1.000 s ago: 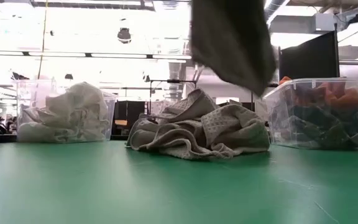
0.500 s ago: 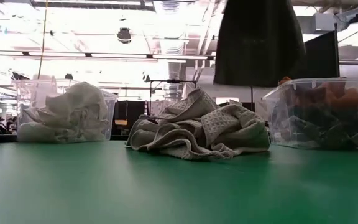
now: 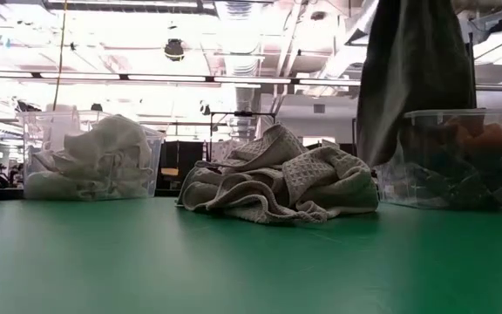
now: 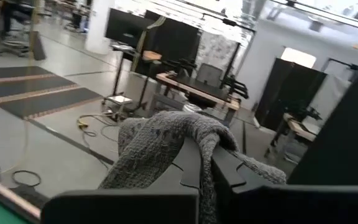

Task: Sort towels by color in basket
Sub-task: Put the gray towel into the right transparent bin

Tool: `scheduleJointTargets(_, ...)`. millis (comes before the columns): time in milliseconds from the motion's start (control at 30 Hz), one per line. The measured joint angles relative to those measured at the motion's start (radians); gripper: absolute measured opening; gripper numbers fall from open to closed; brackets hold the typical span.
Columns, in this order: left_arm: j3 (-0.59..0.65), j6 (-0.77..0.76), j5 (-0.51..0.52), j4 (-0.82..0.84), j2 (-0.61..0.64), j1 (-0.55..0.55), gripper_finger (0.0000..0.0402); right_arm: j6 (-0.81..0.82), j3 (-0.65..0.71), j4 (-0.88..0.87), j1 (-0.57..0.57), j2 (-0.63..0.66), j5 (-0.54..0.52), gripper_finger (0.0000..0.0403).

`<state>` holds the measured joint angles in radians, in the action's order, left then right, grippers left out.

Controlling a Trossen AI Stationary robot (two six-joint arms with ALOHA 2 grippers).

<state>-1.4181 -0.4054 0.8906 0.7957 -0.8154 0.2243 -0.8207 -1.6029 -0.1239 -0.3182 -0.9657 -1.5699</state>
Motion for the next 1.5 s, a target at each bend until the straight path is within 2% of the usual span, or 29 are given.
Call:
scheduleJointTargets(167,0.000,-0.007,-0.011,-0.002,-0.008,-0.017,0.0214,0.000,-0.004,0.002,0.027,0.015,0.051,0.0031)
scheduleJointTargets(400,0.000,0.002,-0.022,-0.002,-0.063,-0.017,0.0214,0.076,0.004,-0.082,0.013,0.045,0.000,0.0028)
scheduleJointTargets(500,0.000,0.011,-0.021,-0.007,-0.083,-0.017,0.0214,0.154,0.022,-0.157,0.003,0.056,-0.001,0.0033)
scheduleJointTargets(600,0.000,0.032,-0.017,-0.049,-0.092,-0.017,0.0214,0.338,0.036,-0.319,0.003,0.058,0.016,0.0035)
scheduleJointTargets(800,0.000,0.123,-0.017,-0.179,-0.096,-0.017,0.0214,0.837,0.074,-0.688,0.040,0.048,0.366,0.0032)
scheduleJointTargets(1000,0.000,0.162,-0.022,-0.239,-0.087,-0.017,0.0214,1.093,0.095,-0.927,0.122,-0.007,0.709,0.0033)
scheduleJointTargets(1200,0.000,0.147,-0.023,-0.238,-0.086,-0.017,0.0214,1.362,0.095,-1.353,0.277,-0.047,0.934,0.0030)
scheduleJointTargets(1267,0.000,0.139,-0.023,-0.237,-0.087,-0.017,0.0214,1.409,0.096,-1.459,0.335,-0.051,0.972,0.0031)
scheduleJointTargets(1367,0.000,0.135,-0.023,-0.237,-0.088,-0.017,0.0214,1.353,0.110,-1.432,0.434,-0.033,1.020,0.0031)
scheduleJointTargets(1500,0.000,0.133,-0.023,-0.237,-0.093,-0.017,0.0214,1.246,0.110,-1.447,0.604,-0.038,1.026,0.0031)
